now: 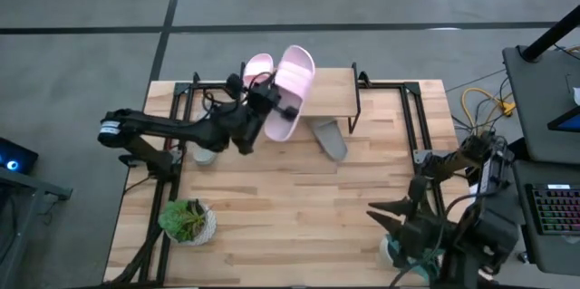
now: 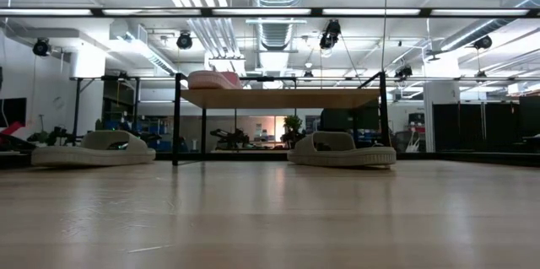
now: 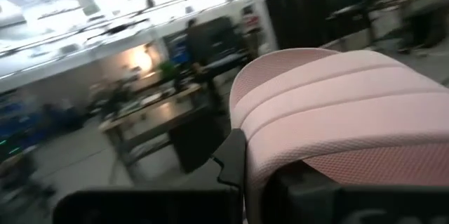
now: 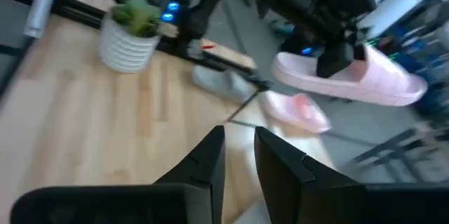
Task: Pick and place slides into the shelf
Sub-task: Put the pink slides on the shelf
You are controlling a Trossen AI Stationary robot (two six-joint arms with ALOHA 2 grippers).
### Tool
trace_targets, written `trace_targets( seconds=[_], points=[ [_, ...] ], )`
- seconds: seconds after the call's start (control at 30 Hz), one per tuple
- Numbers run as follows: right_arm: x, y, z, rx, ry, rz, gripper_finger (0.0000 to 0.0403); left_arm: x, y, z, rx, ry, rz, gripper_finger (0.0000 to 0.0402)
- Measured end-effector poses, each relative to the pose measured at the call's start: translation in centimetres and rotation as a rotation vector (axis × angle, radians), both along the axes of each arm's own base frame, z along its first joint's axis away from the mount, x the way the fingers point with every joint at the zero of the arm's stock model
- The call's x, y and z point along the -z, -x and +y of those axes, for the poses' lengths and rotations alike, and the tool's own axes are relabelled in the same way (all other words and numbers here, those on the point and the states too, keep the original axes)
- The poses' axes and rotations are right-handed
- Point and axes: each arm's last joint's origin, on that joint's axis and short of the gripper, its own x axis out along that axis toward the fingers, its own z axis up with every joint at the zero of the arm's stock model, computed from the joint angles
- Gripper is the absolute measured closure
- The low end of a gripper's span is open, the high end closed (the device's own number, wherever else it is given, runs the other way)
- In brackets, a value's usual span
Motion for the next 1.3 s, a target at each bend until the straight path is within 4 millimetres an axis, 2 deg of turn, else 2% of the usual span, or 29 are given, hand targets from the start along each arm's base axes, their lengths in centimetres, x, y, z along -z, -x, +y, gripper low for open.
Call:
trace_targets(
  seconds=[0.17, 0.37, 0.53, 0.87, 0.93, 1.07, 1.2, 1.3],
  points=[
    [2.7, -0.2, 0.5, 0.028, 0.155, -0.043, 0.034, 0.3, -1.5, 2.6, -0.118, 0.0, 0.05, 0.0401],
    [6.8, -0.2, 0.5, 0.058, 0.203, -0.03, 0.034, 1.5, -3.6, 6.2, -0.261, -0.035, 0.272, 0.0401],
    [10.0, 0.1, 0.1, 0.075, 0.25, -0.022, 0.034, 2.3, -4.0, 8.5, -0.311, -0.054, 0.383, 0.0401],
    [15.2, 0.4, -2.3, 0.114, 0.378, 0.013, 0.034, 3.3, -4.4, 9.2, -0.264, -0.054, 0.361, 0.0401],
    [15.4, 0.7, -3.2, 0.126, 0.379, 0.019, 0.034, 3.8, -4.7, 9.5, -0.26, -0.052, 0.362, 0.0401],
    [13.5, 2.4, -5.8, 0.157, 0.245, 0.006, 0.0349, 4.3, -4.8, 10.4, -0.273, -0.051, 0.372, 0.0401],
    [11.6, 5.5, -8.8, 0.149, 0.059, -0.101, 0.0385, 4.4, -4.5, 11.5, -0.285, -0.051, 0.38, 0.0401],
    [10.8, 7.7, -11.5, 0.124, -0.035, -0.156, 0.0393, 4.5, -4.3, 11.8, -0.287, -0.051, 0.385, 0.0401]
  ],
)
